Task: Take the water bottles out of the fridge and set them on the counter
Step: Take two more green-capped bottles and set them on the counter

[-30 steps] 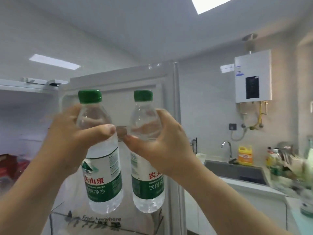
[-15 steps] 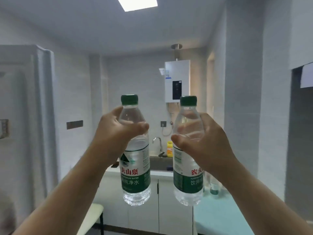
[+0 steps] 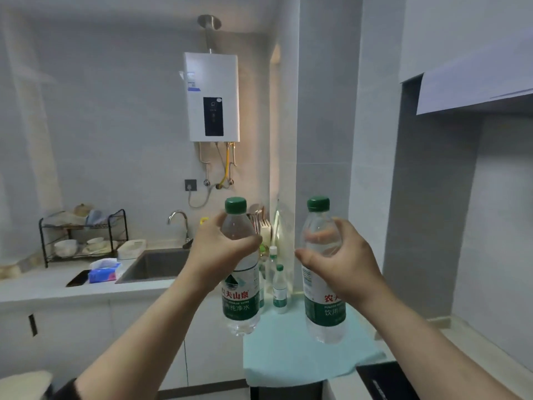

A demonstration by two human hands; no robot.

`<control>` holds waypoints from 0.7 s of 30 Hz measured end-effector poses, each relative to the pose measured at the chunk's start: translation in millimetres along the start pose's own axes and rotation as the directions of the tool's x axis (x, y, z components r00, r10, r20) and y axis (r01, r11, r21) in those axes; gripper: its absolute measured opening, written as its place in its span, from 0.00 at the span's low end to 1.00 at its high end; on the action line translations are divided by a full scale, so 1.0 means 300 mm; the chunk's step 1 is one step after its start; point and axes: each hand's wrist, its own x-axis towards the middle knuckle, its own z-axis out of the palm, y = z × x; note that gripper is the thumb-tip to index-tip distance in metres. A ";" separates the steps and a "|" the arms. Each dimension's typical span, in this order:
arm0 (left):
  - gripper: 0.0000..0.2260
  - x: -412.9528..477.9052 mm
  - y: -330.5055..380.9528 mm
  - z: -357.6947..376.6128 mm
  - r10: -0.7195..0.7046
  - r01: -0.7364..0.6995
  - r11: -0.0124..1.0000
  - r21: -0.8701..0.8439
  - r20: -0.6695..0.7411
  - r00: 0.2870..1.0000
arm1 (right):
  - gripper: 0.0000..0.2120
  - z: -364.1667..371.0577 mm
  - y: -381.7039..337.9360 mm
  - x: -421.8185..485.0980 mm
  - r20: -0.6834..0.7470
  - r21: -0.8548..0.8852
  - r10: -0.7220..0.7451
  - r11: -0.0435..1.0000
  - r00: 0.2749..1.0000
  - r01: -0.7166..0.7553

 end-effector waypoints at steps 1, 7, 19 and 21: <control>0.12 0.041 -0.063 0.017 -0.018 0.018 1.000 -0.002 0.020 1.000 | 0.35 0.034 0.051 0.035 0.009 -0.024 0.031 0.999 0.999 -0.031; 0.13 0.293 -0.451 0.083 -0.124 0.125 0.992 -0.017 0.044 0.991 | 0.35 0.268 0.335 0.271 0.087 -0.143 0.219 0.968 0.972 -0.206; 0.19 0.598 -1.131 0.321 -0.316 0.316 0.949 0.014 0.041 0.948 | 0.31 0.647 0.929 0.574 0.188 -0.128 0.468 0.884 0.864 -0.451; 0.20 0.620 -1.246 0.372 -0.361 0.361 0.932 0.024 0.017 0.932 | 0.29 0.698 1.034 0.594 0.207 -0.136 0.490 0.872 0.847 -0.471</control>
